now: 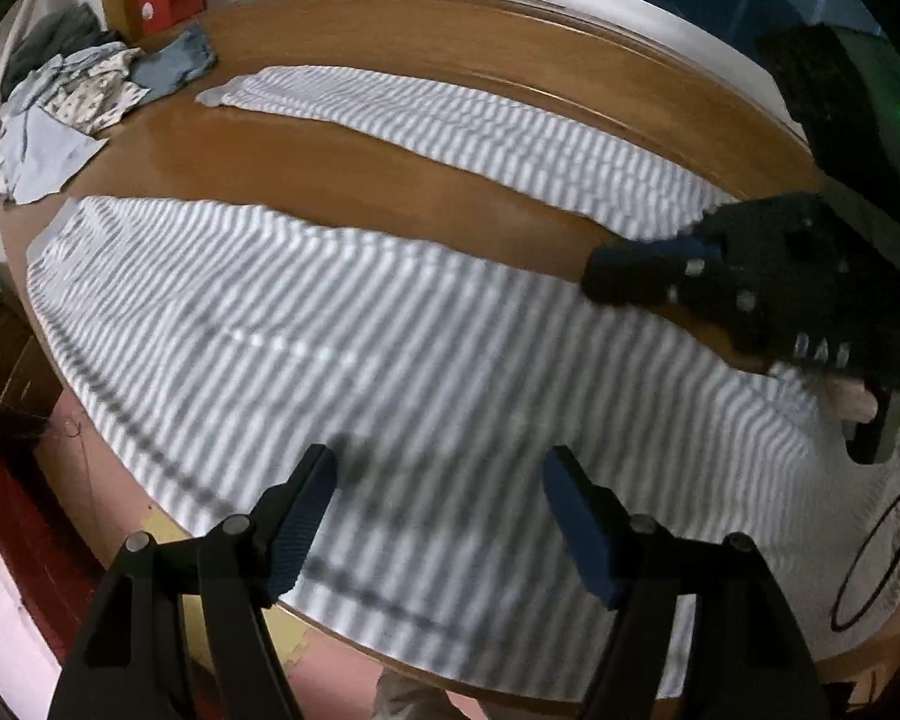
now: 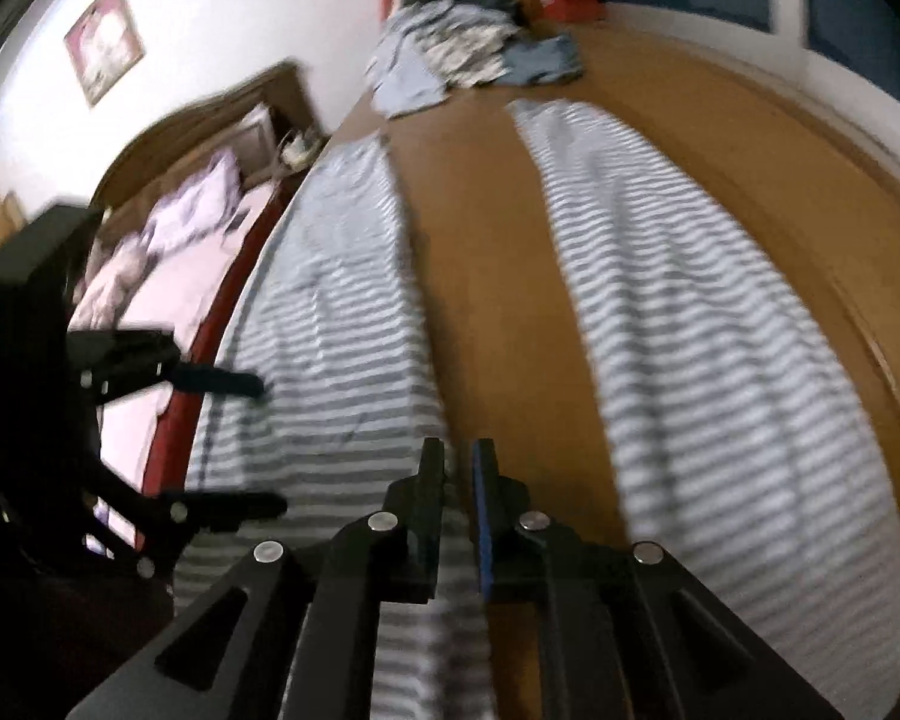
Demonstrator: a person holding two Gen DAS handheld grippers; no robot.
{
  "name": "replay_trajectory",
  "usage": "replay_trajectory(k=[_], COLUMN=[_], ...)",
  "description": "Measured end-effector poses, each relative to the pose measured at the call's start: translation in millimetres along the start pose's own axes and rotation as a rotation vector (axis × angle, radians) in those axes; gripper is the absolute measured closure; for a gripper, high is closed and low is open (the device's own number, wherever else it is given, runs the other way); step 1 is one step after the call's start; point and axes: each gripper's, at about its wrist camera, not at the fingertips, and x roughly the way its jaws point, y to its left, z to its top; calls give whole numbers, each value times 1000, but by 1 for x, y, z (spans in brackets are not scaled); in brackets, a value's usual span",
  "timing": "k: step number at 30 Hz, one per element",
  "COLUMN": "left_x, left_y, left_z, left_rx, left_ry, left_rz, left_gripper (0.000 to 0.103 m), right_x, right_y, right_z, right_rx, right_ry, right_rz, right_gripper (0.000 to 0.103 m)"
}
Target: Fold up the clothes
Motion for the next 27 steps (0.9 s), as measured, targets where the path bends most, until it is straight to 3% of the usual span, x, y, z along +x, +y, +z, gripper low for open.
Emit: replay_trajectory(k=[2,5,11,13,17,22,27], left_x=[1,2,2,1,-8,-12,-5], left_y=[-3,-5,-2,-3,-19,-62,-81], left_z=[-2,-4,-5,-3,-3,-5,-11], left_rx=[24,49,51,39,45,180,236], left_ry=[-4,-14,-14,4,5,3,40], left_rz=[25,51,45,41,-79,-192,-224], left_gripper=[34,31,29,33,33,33,33], right_x=[10,12,-2,-19,-61,-75,-54], right_y=[7,11,-9,-21,-33,-15,2], right_z=[2,6,8,4,-16,-50,-73], right_rx=[-51,-111,-45,25,75,9,-69], right_ry=[22,8,-14,-11,-12,75,155], right_rz=[-25,-154,-222,-143,-49,-48,-90], right_gripper=[95,100,100,99,98,96,90])
